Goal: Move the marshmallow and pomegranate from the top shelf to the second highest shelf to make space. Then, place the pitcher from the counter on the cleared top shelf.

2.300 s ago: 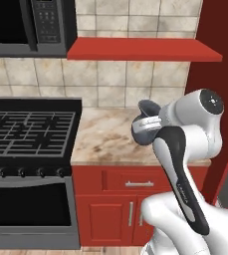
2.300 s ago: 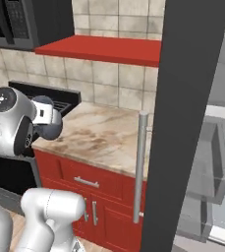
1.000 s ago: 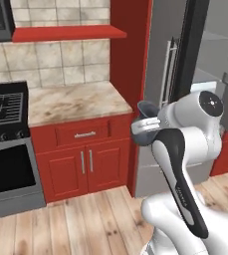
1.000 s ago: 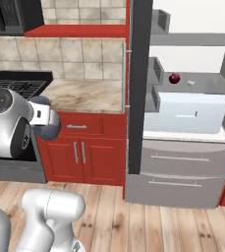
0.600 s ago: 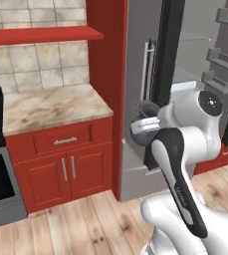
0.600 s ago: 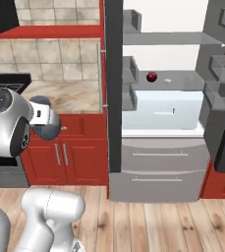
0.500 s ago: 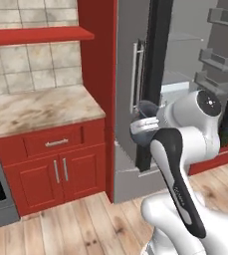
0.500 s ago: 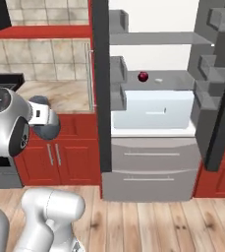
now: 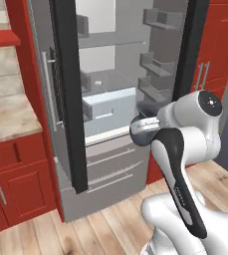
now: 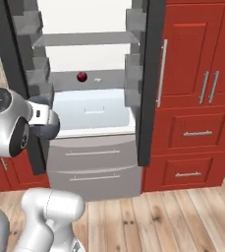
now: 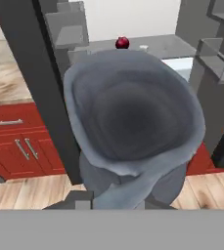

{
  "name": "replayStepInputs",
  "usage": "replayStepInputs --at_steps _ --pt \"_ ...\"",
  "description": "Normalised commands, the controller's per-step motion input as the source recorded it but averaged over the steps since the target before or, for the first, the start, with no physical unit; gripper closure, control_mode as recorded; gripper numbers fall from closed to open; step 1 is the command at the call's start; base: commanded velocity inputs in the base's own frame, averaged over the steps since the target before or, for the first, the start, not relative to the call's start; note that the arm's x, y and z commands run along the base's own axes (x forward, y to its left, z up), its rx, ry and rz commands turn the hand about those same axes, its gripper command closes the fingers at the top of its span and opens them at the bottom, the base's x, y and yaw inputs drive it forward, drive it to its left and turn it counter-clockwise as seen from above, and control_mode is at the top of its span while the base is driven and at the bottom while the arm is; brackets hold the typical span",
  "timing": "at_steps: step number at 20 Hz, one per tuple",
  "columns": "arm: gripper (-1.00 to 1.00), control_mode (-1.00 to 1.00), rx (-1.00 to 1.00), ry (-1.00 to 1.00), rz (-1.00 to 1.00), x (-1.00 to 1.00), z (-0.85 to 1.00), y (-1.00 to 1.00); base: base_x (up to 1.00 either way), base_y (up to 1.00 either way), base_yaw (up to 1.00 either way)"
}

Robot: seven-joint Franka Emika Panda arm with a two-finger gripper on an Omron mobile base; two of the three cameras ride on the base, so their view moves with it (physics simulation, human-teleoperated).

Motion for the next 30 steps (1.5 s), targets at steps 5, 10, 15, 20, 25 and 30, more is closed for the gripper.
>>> replayStepInputs --at_steps 5,10,15,20,25,30 --pt "1.00 1.00 0.00 0.00 0.00 0.00 0.00 0.00 0.47 -0.71 -0.16" --pt "1.00 1.00 0.00 0.00 0.00 0.00 0.00 0.00 0.58 -0.26 0.03" --pt "1.00 1.00 0.00 0.00 0.00 0.00 0.00 0.00 0.56 0.00 0.18" --pt "1.00 1.00 0.00 0.00 0.00 0.00 0.00 0.00 0.50 0.00 0.23" --pt "1.00 1.00 0.00 0.00 0.00 0.00 0.00 0.00 0.55 0.00 0.24" --pt "1.00 1.00 0.00 0.00 0.00 0.00 0.00 0.00 0.64 0.00 0.25"
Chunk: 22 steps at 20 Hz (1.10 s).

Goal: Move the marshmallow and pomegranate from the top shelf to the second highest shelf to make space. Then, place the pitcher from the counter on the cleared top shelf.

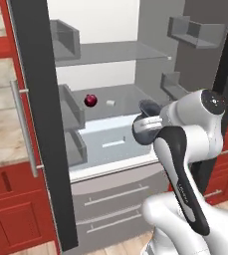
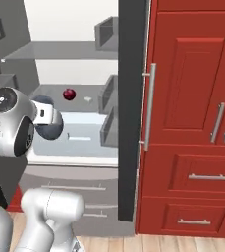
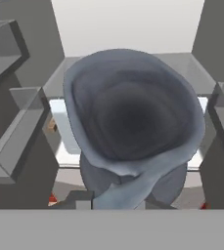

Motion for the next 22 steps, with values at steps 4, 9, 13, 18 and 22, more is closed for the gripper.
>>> replayStepInputs --at_steps 4,9,13,18,22 --pt "1.00 1.00 0.00 0.00 0.00 0.00 0.00 0.00 0.68 0.00 0.21" --pt "1.00 1.00 0.00 0.00 0.00 0.00 0.00 0.00 0.69 0.00 0.19" --pt "1.00 1.00 0.00 0.00 0.00 0.00 0.00 0.00 0.63 0.00 0.16" --pt "1.00 1.00 0.00 0.00 0.00 0.00 0.00 0.00 0.55 0.01 0.12" --pt "1.00 1.00 0.00 0.00 0.00 0.00 0.00 0.00 0.48 0.04 0.07"
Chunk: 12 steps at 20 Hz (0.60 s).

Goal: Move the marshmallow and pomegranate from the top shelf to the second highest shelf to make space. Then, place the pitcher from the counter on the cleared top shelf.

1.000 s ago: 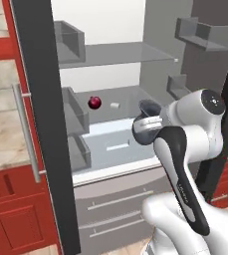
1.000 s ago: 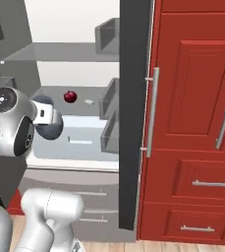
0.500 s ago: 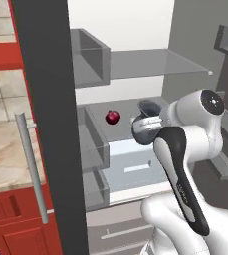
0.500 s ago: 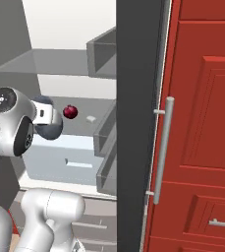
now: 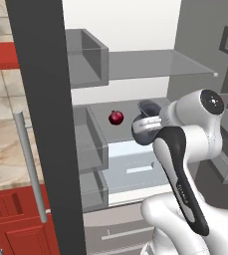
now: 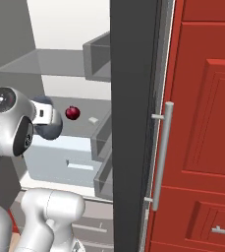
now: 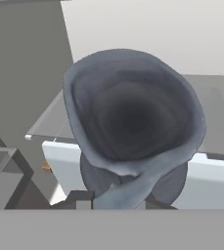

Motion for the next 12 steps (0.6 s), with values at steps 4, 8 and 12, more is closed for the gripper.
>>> replayStepInputs --at_steps 4,8,12 --pt "1.00 1.00 0.00 0.00 0.00 0.00 0.00 0.00 0.27 0.00 0.00" --pt "1.00 1.00 0.00 0.00 0.00 0.00 0.00 0.00 0.14 0.00 0.00" --pt "1.00 -1.00 0.00 -0.01 0.00 0.00 0.00 0.00 0.03 0.00 0.00"
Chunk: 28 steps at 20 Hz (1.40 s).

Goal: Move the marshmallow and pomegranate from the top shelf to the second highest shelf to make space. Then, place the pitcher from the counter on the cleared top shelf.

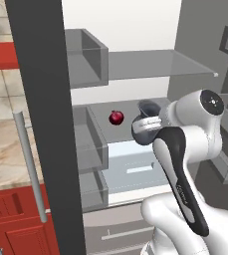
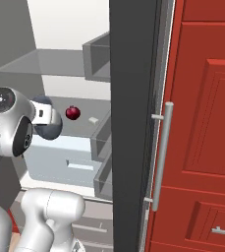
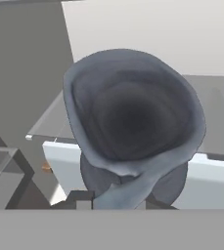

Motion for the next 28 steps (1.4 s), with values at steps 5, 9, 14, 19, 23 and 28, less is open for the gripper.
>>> replayStepInputs --at_steps 5,9,14,19,23,28 --pt "1.00 -1.00 0.00 -0.17 0.00 0.00 0.16 0.00 0.00 0.00 0.00" --pt "1.00 -1.00 0.00 -0.17 0.00 0.00 0.44 0.00 0.00 0.00 0.00" --pt "1.00 -1.00 0.00 -0.07 0.00 -0.02 0.51 0.00 0.00 0.00 0.00" --pt "1.00 -1.00 0.00 0.00 0.00 0.00 0.54 -0.01 0.00 0.00 0.00" --pt "1.00 -1.00 0.00 0.02 -0.02 0.00 0.60 -0.10 0.00 0.00 0.00" --pt "1.00 -1.00 0.00 0.00 -0.05 0.00 0.45 -0.09 0.00 0.00 0.00"
